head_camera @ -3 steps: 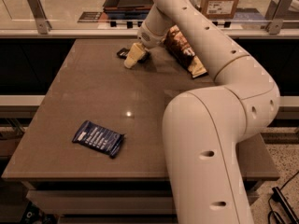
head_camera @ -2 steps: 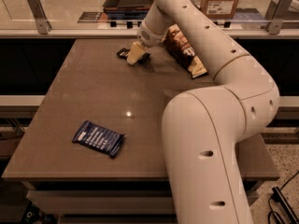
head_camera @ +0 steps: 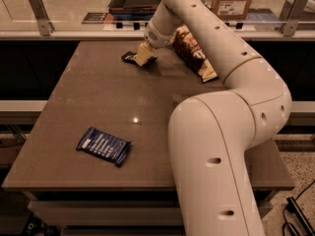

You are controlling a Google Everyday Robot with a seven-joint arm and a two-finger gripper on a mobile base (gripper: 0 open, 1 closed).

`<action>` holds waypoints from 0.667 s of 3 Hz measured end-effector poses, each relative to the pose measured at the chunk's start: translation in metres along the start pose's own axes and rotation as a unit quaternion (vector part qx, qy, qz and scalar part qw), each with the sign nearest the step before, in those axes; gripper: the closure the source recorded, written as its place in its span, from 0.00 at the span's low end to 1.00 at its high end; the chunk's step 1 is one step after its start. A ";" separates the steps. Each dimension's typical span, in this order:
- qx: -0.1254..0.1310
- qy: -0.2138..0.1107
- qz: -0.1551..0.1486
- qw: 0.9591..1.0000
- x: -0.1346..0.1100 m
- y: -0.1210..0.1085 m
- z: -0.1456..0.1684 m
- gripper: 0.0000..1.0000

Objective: Move rxbar chocolate near rxbar blueberry

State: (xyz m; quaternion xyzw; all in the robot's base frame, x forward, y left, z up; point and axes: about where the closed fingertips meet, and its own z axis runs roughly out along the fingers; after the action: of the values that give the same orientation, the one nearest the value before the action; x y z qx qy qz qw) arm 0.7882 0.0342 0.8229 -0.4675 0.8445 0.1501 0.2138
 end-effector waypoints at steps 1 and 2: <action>0.000 0.000 0.000 1.000 0.000 0.000 0.000 1.00; 0.000 0.000 0.000 1.000 0.000 0.000 0.000 1.00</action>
Offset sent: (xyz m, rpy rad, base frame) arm -0.0527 -0.0096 0.0678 0.1238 -0.0832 0.2032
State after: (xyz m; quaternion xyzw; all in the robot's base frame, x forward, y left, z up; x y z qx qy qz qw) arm 0.7881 0.0342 0.8230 -0.4676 0.8444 0.1502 0.2138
